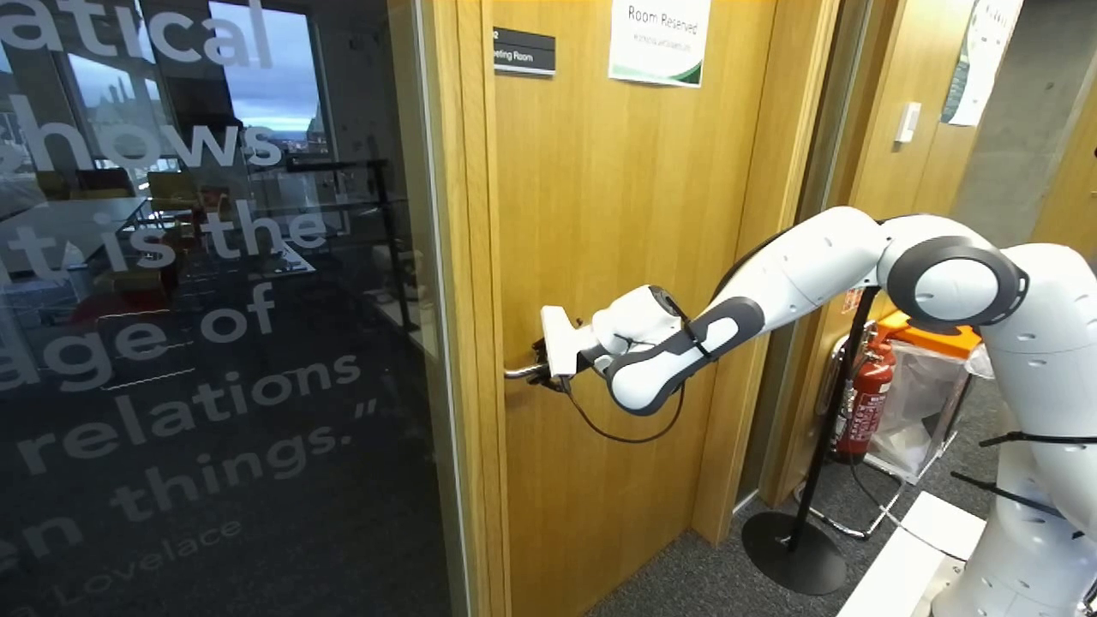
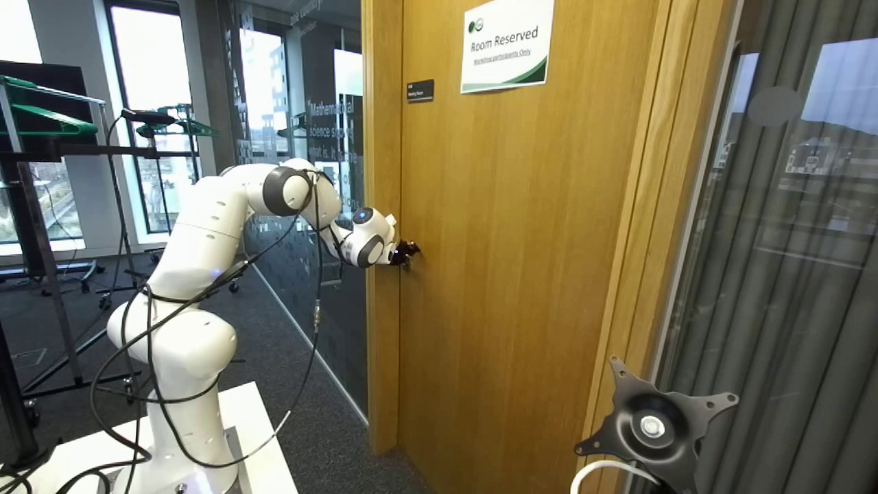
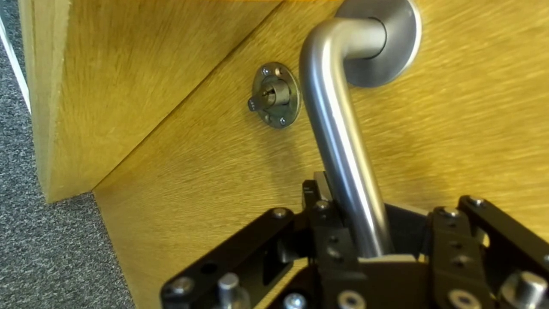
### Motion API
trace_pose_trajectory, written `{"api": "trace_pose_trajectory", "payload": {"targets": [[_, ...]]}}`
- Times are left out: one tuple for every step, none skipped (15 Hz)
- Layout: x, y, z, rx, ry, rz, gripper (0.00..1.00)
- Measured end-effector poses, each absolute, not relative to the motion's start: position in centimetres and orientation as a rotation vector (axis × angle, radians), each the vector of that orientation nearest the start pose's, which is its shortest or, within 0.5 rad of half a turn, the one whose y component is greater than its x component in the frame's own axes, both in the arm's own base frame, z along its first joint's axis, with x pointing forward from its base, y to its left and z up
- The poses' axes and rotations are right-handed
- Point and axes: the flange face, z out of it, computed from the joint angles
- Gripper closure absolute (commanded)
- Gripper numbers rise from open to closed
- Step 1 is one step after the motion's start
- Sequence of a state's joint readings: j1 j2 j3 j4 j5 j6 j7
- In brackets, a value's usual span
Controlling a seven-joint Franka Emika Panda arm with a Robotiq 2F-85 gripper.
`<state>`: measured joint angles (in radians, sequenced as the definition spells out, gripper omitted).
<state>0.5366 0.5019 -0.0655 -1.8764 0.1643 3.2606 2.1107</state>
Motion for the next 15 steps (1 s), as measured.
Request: {"api": "trace_pose_trajectory", "payload": {"targets": [[61.7, 30.3, 34.9, -1.445, 1.763, -0.270, 0.53], [61.6, 30.5, 34.8, -1.473, 1.757, -0.271, 0.45], [61.5, 30.6, 34.9, -1.501, 1.752, -0.267, 0.38], [61.5, 30.6, 35.1, -1.530, 1.749, -0.257, 0.29], [61.5, 30.5, 35.5, -1.569, 1.747, -0.244, 0.23], [61.6, 30.2, 36.1, -1.614, 1.743, -0.231, 0.16], [61.6, 30.0, 36.8, -1.658, 1.738, -0.221, 0.07], [61.6, 29.9, 37.5, -1.702, 1.731, -0.213, 0.01], [61.4, 30.0, 38.3, -1.752, 1.724, -0.198, 0.00], [61.1, 30.2, 39.0, -1.793, 1.713, -0.186, 0.00], [60.8, 30.4, 39.6, -1.830, 1.703, -0.176, 0.00], [60.5, 30.5, 40.2, -1.860, 1.692, -0.170, 0.00], [60.0, 30.8, 40.8, -1.896, 1.688, -0.145, 0.00], [59.4, 31.1, 41.5, -1.927, 1.682, -0.120, 0.00], [58.9, 31.3, 42.4, -1.953, 1.674, -0.102, 0.00]]}}
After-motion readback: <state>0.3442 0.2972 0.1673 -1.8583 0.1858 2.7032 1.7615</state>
